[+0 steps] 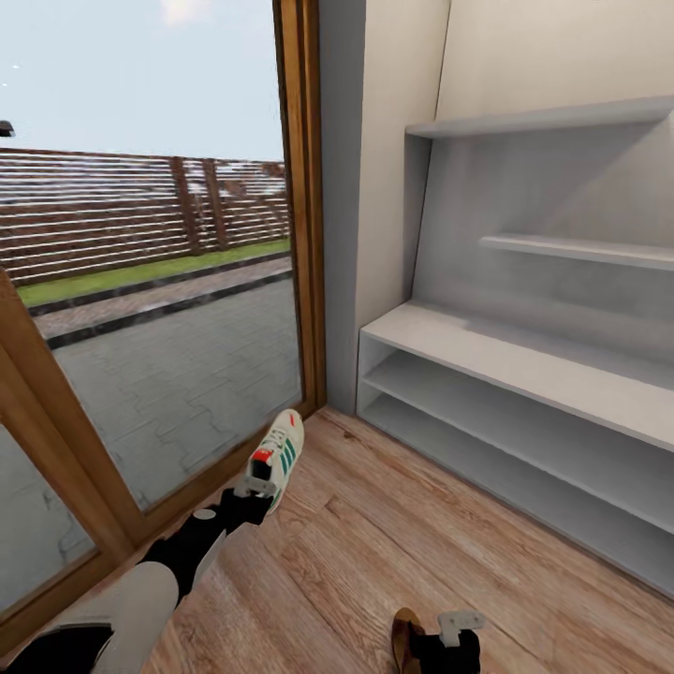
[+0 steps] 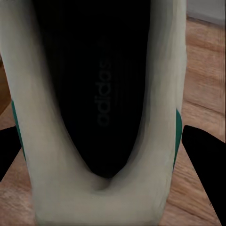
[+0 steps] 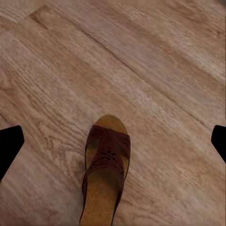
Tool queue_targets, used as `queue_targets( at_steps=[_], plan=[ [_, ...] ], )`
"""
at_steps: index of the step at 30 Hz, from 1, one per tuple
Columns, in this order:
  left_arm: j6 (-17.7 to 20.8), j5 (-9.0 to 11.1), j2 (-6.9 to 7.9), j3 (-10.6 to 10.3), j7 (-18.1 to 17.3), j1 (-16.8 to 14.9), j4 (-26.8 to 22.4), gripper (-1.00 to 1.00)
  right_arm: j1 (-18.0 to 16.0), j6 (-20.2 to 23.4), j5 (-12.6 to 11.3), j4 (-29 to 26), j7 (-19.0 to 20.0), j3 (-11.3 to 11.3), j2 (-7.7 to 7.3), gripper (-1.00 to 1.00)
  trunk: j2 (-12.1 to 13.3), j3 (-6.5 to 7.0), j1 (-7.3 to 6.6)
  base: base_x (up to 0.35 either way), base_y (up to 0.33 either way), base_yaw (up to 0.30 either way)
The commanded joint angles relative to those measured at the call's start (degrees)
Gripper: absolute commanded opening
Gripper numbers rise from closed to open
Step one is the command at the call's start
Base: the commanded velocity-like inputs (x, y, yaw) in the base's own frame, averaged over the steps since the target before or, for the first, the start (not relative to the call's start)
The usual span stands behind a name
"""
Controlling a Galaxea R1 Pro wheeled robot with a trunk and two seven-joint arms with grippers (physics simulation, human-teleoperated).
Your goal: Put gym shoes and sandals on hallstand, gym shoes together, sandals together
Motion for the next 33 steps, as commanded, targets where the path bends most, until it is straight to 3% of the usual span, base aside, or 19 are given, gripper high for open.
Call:
queue_targets(
  at_steps=[1, 10, 16, 23, 33],
  plan=[
    [0.09, -0.6, -0.01, 0.23, -0.54, -0.21, -0.03, -1.0, -0.03, 0.15, 0.47, 0.0, -0.47, 0.17, 0.0, 1.0, -0.02, -0.05, -0.01, 0.0, 0.0, 0.0],
    [2.7, -0.71, 0.29, 0.22, -3.99, -2.96, -0.03, -1.0, -0.03, 1.36, 0.36, 0.06, -0.57, 0.19, -0.03, 1.0, -0.02, -0.05, -0.01, 0.0, 0.0, 0.0],
    [2.95, -0.78, 0.08, 0.16, -4.25, -3.21, -0.11, -1.0, -0.03, 1.39, 0.21, 0.05, -0.54, 0.17, 0.0, 1.0, -0.02, -0.05, -0.01, 0.0, 0.0, 0.0],
    [3.4, -0.81, -0.01, 0.19, -4.7, -2.7, -3.75, -1.0, -0.03, 1.4, 0.17, 0.48, -0.5, 0.22, 0.01, 1.0, -0.02, -0.05, -0.01, 0.0, 0.0, 0.0],
    [5.41, -0.8, -0.34, 0.18, -7.25, -3.24, -4.81, -1.0, -0.03, 1.43, 0.17, 0.58, -0.57, 0.16, 0.05, 1.0, -4.03, -1.91, 2.19, 0.0, 0.0, 0.0]
  ],
)
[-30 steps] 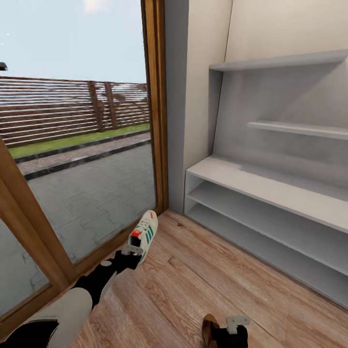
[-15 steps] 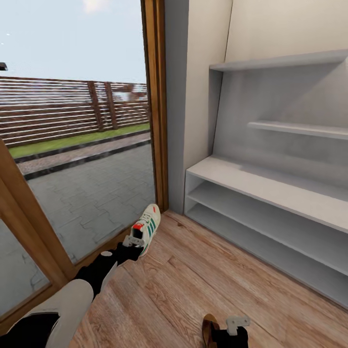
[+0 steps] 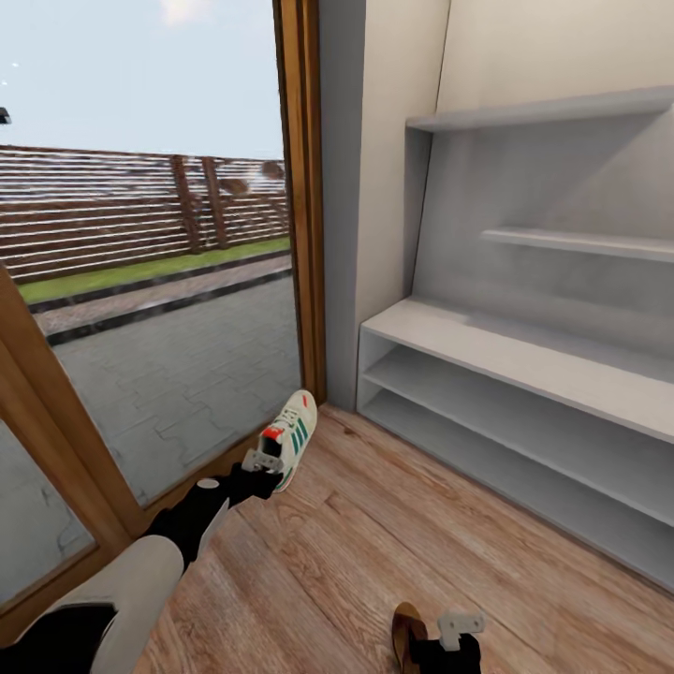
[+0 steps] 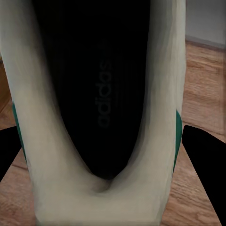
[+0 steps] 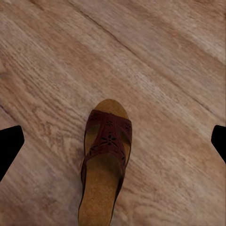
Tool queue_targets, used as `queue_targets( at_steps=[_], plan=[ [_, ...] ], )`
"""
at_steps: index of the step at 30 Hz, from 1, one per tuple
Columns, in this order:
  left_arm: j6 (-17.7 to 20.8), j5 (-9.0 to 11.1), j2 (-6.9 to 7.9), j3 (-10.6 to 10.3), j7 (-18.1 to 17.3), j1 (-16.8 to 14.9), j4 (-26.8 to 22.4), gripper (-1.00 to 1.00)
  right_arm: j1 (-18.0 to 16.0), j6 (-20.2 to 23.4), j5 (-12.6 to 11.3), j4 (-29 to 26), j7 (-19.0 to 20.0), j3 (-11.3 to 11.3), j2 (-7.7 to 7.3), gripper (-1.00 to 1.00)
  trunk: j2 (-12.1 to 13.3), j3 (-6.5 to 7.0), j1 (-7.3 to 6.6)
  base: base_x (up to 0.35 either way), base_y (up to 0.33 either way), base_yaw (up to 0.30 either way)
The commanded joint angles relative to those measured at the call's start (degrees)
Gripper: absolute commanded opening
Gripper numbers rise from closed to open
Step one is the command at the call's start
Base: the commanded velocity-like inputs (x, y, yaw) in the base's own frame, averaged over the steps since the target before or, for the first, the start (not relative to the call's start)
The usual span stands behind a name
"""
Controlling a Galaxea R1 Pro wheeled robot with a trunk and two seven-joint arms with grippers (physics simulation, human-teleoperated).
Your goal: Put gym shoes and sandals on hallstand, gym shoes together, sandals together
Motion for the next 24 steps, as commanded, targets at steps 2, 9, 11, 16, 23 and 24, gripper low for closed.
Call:
queue_targets(
  at_steps=[2, 9, 11, 16, 23, 24],
  plan=[
    [1.34, -0.25, -0.19, 0.27, -0.61, -0.07, -1.32, -1.0, -0.03, -0.04, 0.43, 0.03, -0.45, 0.15, 0.02, 1.0, -0.84, -0.52, 0.43, 0.0, 0.0, 0.0],
    [4.94, -0.25, -0.61, 0.3, -0.96, -0.05, -5.33, -1.0, -0.03, 0.12, 0.41, -0.06, -0.53, 0.08, 0.04, 1.0, -3.65, -2.3, 1.97, 0.0, 0.0, 0.0],
    [5.47, -0.25, -0.83, 0.28, -0.98, -0.05, -6.04, -1.0, -0.03, 0.44, 0.38, -0.14, -0.54, 0.07, 0.04, 1.0, -4.45, -2.83, 2.41, 0.0, 0.0, 0.0],
    [6.32, -0.32, -1.44, 0.0, -0.96, -0.08, -7.27, -1.0, -0.03, 2.71, 0.31, -0.53, -0.55, 0.04, 0.09, 1.0, -6.45, -4.16, 3.51, 0.0, 0.0, 0.0],
    [6.68, -0.34, -1.74, -1.63, -0.94, -0.05, -7.72, -1.0, -0.09, 5.71, 0.26, -2.71, -0.58, 0.05, 0.28, 1.0, -9.26, -6.04, 5.05, 0.0, 0.0, 0.0],
    [6.71, -0.34, -1.76, -1.86, -0.94, -0.06, -7.74, -1.0, -0.1, 6.57, 0.29, -4.74, -0.61, 0.06, 0.33, 1.0, -9.66, -6.31, 5.27, 0.0, 0.0, 0.0]
  ],
)
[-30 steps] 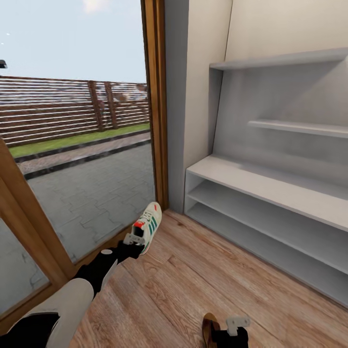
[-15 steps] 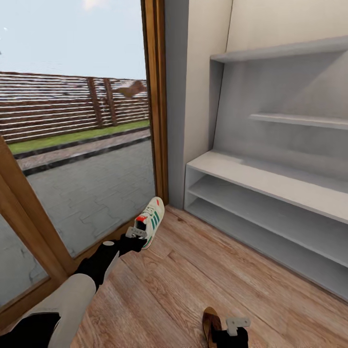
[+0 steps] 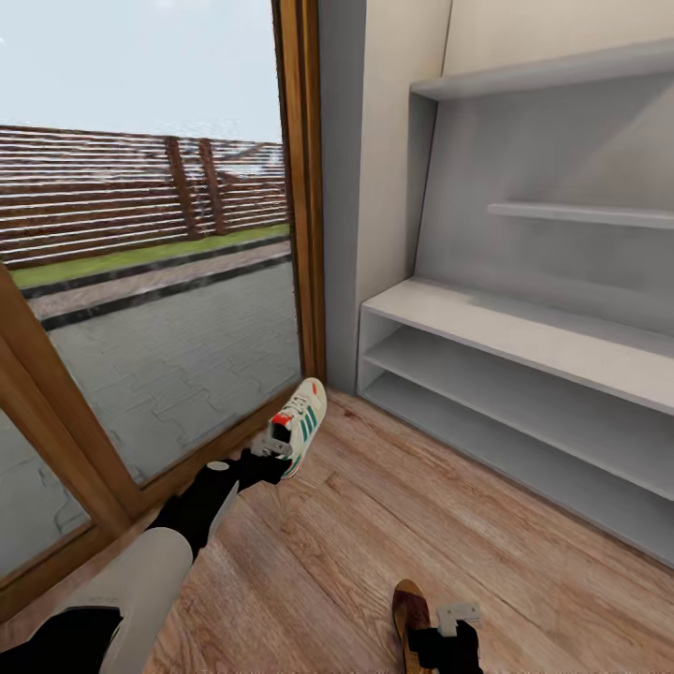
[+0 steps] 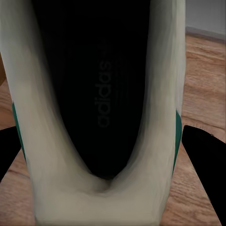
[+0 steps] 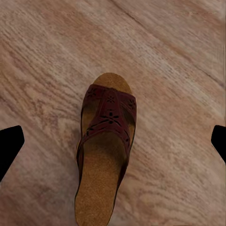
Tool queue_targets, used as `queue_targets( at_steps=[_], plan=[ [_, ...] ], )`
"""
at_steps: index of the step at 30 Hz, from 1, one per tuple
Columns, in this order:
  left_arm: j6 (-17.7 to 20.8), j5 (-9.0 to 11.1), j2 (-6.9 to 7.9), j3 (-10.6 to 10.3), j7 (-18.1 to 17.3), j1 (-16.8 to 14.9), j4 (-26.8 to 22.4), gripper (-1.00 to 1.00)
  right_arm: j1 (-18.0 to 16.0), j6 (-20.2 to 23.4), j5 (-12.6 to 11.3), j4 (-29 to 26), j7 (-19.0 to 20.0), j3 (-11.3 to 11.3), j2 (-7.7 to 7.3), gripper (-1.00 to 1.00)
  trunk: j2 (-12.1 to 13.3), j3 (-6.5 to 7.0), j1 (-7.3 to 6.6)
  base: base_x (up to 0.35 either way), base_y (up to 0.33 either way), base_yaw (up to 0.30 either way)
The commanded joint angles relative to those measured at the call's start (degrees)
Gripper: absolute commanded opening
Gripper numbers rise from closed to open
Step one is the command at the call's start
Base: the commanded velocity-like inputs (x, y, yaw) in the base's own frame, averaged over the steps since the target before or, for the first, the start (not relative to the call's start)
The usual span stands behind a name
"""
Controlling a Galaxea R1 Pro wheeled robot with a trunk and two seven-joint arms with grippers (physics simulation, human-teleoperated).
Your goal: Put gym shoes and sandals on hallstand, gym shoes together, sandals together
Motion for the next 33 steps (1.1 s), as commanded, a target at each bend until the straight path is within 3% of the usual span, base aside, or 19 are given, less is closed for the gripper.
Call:
queue_targets(
  at_steps=[1, 3, 5, 8, 13, 33],
  plan=[
    [0.34, -0.2, -0.01, -0.07, -0.21, -0.01, -0.15, -1.0, -0.02, 1.05, 0.43, -1.69, -0.4, 0.14, 0.01, 1.0, -0.44, -0.33, 0.21, 0.0, 0.0, 0.0],
    [0.44, -0.2, -0.02, -0.16, -0.21, 0.0, -0.2, -1.0, -0.03, 3.54, 0.44, -4.58, -0.39, 0.14, 0.03, 1.0, -1.24, -0.86, 0.65, 0.0, 0.0, 0.0],
    [0.68, -0.17, -0.02, -0.25, -0.2, -0.05, -0.23, -1.0, -0.03, 11.01, 0.46, -13.66, -0.35, 0.09, 0.05, 1.0, -2.04, -1.4, 1.09, 0.0, 0.0, 0.0],
    [0.75, -0.13, -0.08, -0.19, -0.2, -0.08, -0.25, -1.0, -0.03, 12.08, 0.46, -15.3, -0.38, 0.06, 0.05, 1.0, -3.24, -2.2, 1.75, 0.0, 0.0, 0.0],
    [0.74, -0.12, -0.18, -0.1, -0.2, -0.03, -0.26, -1.0, -0.03, 12.32, 0.48, -15.41, -0.34, 0.04, 0.05, 1.0, -5.25, -3.55, 2.85, 0.0, 0.0, 0.0],
    [0.68, -0.06, -0.19, -0.07, -0.2, 0.16, -0.21, -1.0, -0.03, 11.54, 0.47, -11.45, -0.33, 0.05, 0.05, 1.0, -5.52, -9.81, 3.36, 0.0, 0.0, 0.0]
  ],
)
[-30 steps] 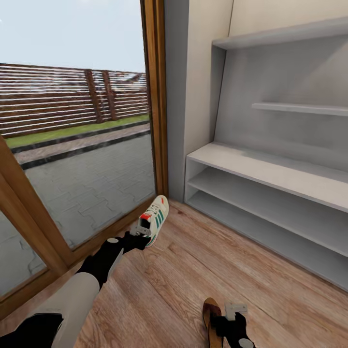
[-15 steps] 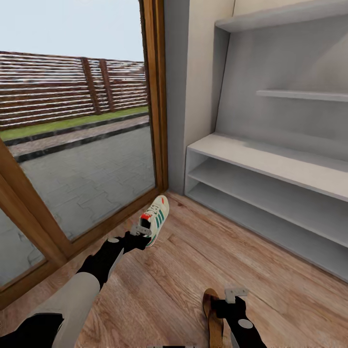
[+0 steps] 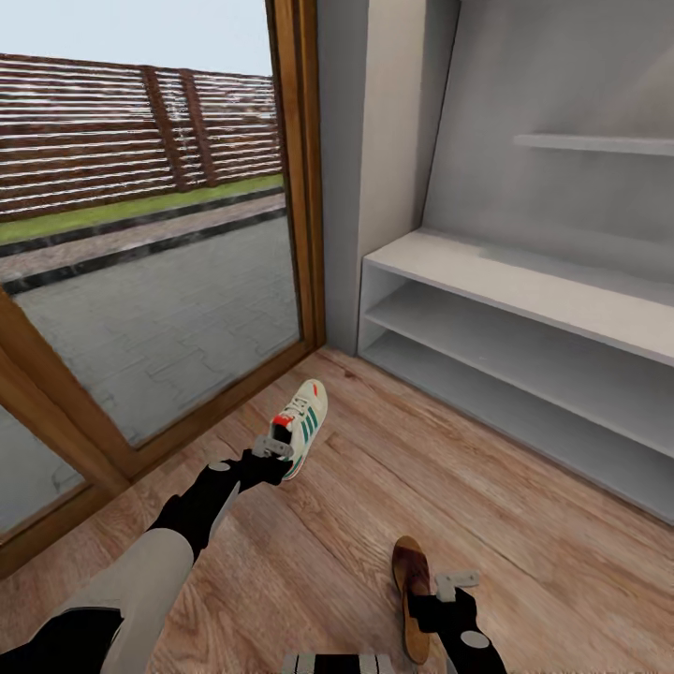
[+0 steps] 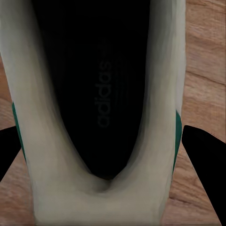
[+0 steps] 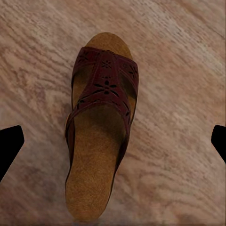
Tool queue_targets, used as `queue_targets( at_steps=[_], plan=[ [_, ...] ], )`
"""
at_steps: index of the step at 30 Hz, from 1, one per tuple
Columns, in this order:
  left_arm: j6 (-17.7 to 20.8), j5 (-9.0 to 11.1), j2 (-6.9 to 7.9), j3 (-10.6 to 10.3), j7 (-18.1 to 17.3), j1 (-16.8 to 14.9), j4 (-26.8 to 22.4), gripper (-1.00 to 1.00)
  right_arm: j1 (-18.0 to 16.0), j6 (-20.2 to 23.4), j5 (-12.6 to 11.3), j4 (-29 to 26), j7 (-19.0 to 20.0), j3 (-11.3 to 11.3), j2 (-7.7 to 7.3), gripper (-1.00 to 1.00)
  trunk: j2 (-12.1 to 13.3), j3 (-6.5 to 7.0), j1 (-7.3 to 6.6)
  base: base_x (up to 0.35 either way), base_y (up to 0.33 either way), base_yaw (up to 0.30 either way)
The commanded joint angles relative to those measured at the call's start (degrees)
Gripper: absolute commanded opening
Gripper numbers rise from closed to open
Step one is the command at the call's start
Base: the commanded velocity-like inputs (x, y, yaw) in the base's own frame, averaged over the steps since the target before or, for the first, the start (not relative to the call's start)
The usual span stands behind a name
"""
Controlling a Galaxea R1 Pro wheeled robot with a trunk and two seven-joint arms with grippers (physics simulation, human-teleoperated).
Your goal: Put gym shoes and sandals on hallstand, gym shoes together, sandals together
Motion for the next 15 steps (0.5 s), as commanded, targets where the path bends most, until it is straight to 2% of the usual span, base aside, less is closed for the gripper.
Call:
queue_targets(
  at_steps=[1, 7, 10, 11, 15],
  plan=[
    [0.31, -0.17, -0.01, 0.04, -0.21, -0.01, -0.16, -1.0, -0.01, 0.43, 0.43, -0.09, -0.29, 0.14, -0.01, 1.0, -0.04, -0.37, 0.01, 0.0, 0.0, 0.0],
    [0.27, -0.15, -0.01, 0.09, -0.25, 0.05, -0.15, -1.0, -0.01, -1.29, 0.43, 0.11, -0.29, 0.14, -0.01, 1.0, -0.12, -2.24, 0.16, 0.0, 0.0, 0.0],
    [0.25, -0.14, -0.01, 0.11, -0.29, 0.16, -0.11, -1.0, -0.01, -5.23, 0.48, 0.34, -0.29, 0.25, -0.01, 1.0, -0.16, -3.16, 0.24, 0.0, 0.0, 0.0],
    [0.18, -0.14, -0.01, 0.12, -0.3, 0.25, -0.11, -1.0, -0.01, -7.22, 0.45, 0.58, -0.29, 0.29, 0.18, 1.0, -0.16, -3.19, 0.24, 0.0, 0.0, 0.0],
    [0.14, -0.14, -0.03, 0.12, -0.3, 0.27, -0.1, -1.0, -0.01, -7.96, 0.43, 0.73, -0.29, 0.31, 0.68, 1.0, -0.16, -3.24, 0.24, 0.0, 0.0, 0.0]
  ],
)
